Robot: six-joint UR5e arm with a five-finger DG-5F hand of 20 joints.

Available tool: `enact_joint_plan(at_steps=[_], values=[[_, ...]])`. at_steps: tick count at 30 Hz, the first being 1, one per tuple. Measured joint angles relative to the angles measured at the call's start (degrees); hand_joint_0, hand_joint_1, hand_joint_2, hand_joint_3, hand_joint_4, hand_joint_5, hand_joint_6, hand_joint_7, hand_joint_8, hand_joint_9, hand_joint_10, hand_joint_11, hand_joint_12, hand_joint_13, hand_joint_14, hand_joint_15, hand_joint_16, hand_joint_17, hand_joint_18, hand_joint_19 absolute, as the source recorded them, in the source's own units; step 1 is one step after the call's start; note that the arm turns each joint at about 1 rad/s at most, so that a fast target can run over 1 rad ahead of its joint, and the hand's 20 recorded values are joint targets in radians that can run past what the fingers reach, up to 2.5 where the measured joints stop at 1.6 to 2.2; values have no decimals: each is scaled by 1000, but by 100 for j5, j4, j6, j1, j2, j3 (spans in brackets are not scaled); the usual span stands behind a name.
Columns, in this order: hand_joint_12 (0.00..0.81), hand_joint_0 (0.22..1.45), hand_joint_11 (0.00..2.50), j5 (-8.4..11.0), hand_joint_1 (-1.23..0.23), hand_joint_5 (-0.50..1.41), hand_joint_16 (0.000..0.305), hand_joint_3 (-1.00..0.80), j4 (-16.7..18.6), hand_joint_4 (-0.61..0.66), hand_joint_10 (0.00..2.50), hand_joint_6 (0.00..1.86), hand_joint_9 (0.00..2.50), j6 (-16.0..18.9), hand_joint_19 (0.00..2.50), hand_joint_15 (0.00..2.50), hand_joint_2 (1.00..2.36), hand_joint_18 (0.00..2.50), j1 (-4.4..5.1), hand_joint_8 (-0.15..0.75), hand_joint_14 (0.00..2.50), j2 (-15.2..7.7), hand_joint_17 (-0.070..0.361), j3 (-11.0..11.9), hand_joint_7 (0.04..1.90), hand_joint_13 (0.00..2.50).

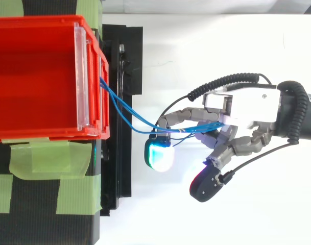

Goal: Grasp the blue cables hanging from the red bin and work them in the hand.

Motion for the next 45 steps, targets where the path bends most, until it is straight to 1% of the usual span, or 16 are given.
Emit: enact_joint_plan(at_steps=[23, 28, 35, 45], values=[[706, 790, 2500, 0, -591, 61, 210, -908, 0, 130, 2500, 350, 1706, 0, 766, 2148, 1003, 2500, 1, 580, 2500, 0, 158, -1, 1210, 2097], [706, 805, 2500, 3, -592, 63, 210, -829, -5, 128, 2500, 355, 1706, 0, 766, 2148, 1007, 2500, 0, 580, 2500, 0, 158, -1, 1216, 2097], [706, 809, 2500, 1, -592, 59, 210, -820, -159, 122, 2500, 367, 1706, 0, 766, 2148, 1006, 2500, -33, 580, 2500, 0, 158, -1, 1216, 2097], [706, 811, 2500, 13, -592, 58, 210, -832, -206, 122, 2500, 376, 1706, 0, 766, 2148, 1007, 2500, -3, 580, 2500, 0, 158, 1, 1212, 2097]])
